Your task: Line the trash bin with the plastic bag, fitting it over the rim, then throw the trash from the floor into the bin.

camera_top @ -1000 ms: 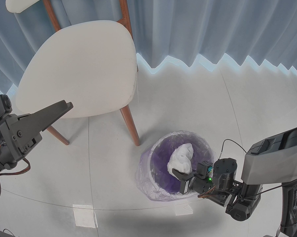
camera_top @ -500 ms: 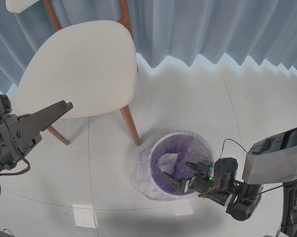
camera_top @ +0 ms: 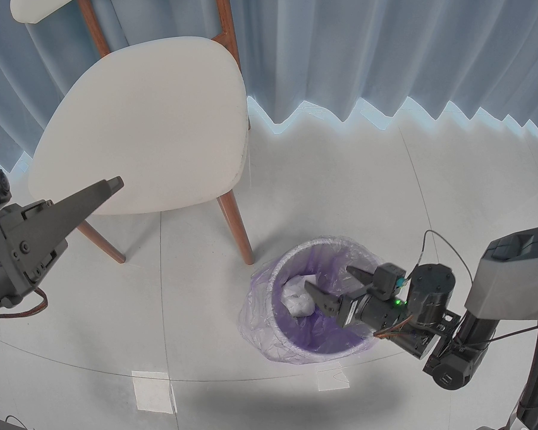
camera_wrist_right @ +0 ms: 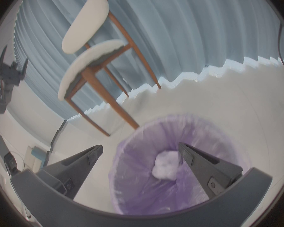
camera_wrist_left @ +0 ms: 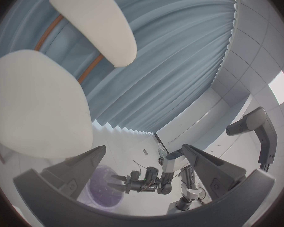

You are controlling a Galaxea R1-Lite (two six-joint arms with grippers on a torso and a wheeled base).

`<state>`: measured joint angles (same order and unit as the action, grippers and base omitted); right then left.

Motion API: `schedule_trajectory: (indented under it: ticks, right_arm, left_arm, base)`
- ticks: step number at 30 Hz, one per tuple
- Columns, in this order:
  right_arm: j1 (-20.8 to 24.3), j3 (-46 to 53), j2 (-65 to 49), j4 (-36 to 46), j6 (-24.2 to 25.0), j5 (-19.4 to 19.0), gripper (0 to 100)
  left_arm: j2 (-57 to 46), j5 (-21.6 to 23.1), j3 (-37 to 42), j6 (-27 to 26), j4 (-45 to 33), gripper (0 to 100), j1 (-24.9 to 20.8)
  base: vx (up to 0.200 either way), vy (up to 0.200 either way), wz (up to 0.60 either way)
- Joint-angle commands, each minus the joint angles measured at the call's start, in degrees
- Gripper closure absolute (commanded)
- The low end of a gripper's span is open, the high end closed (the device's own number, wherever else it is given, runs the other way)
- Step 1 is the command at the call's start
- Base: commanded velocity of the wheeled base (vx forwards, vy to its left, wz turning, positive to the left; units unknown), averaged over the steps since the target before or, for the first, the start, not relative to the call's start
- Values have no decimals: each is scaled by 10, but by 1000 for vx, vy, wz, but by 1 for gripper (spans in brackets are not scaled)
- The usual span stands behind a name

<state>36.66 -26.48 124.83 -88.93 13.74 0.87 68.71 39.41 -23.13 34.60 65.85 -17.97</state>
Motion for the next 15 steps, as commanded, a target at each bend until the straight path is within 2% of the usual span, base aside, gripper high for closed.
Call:
schedule_trajectory:
  ticks: [1, 6, 9, 12, 14, 15]
  right_arm:
    - [-43, -15, -130, -10, 0, 18, 0]
    - [-90, -1, -254, 2, -13, 22, 0]
    - [-97, 12, -317, 23, -19, 24, 0]
    - [-116, 25, -418, 87, -21, 62, 0]
    - [-119, 28, -441, 103, -23, 74, 0]
    - [-120, 35, -474, 122, -23, 89, 0]
  left_arm:
    - [-72, -1, 10, -45, -6, 0, 6]
    - [-183, -2, 80, -49, -13, 0, 10]
    - [-242, -4, 114, -48, -23, 0, 29]
    - [-350, -4, 160, -40, -87, 0, 87]
    - [-380, -1, 171, -39, -112, 0, 96]
    - [-427, 2, 185, -39, -149, 0, 101]
  base:
    - [0, 0, 0]
    - [0, 0, 0]
    - [0, 0, 0]
    - [0, 0, 0]
    - [0, 0, 0]
    - [0, 0, 0]
